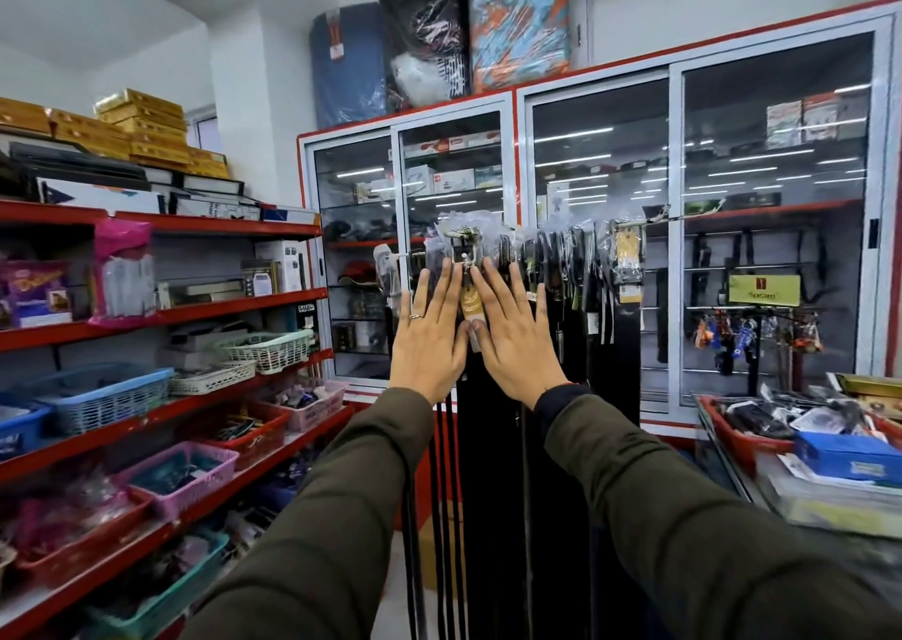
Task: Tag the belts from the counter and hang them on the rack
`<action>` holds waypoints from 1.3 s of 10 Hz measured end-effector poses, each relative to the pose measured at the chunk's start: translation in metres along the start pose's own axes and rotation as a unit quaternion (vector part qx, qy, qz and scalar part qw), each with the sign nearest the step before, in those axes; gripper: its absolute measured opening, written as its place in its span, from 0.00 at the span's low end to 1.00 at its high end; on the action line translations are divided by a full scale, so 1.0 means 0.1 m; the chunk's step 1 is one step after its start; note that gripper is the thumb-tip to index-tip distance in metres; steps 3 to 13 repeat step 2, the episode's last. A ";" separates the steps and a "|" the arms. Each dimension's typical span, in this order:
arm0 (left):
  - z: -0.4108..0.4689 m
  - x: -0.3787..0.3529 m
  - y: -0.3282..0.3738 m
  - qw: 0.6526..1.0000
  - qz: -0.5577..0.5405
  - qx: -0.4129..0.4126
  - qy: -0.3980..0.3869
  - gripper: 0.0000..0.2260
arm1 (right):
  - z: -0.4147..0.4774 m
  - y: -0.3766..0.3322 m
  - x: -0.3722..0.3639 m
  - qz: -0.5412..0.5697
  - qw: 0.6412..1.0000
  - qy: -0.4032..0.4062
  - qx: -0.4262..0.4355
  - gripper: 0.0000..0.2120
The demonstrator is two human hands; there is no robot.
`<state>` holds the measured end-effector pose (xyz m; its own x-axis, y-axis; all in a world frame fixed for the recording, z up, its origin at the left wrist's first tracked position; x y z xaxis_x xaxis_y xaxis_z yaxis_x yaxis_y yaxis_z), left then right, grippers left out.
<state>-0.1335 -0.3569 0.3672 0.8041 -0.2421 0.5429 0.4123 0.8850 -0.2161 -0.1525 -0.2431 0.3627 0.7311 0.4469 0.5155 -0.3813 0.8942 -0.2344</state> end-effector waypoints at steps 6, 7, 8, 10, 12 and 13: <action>-0.11 0.12 0.21 0.999 0.018 0.028 0.032 0.30 | -0.20 0.09 0.26 -0.033 0.999 -0.002 0.032 0.29; -0.11 0.12 0.21 0.999 0.018 0.028 0.032 0.30 | -0.20 0.09 0.26 -0.033 0.999 -0.002 0.032 0.29; -0.11 0.12 0.21 0.999 0.018 0.028 0.032 0.30 | -0.20 0.09 0.26 -0.033 0.999 -0.002 0.032 0.29; -0.11 0.12 0.21 0.999 0.018 0.028 0.032 0.30 | -0.20 0.09 0.26 -0.033 0.999 -0.002 0.032 0.29; -0.11 0.12 0.21 0.999 0.018 0.028 0.032 0.30 | -0.20 0.09 0.26 -0.033 0.999 -0.002 0.032 0.29; -0.11 0.12 0.21 0.999 0.018 0.028 0.032 0.30 | -0.20 0.09 0.26 -0.033 0.999 -0.002 0.032 0.29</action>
Point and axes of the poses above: each hand's wrist, its own z-axis towards the middle knuckle, its own x-axis out of the back of the hand, y = z × x, the point moved 8 cm from there along z, towards the middle knuckle, and after that the axes turned 15 degrees about -x, right-handed, at the moved point
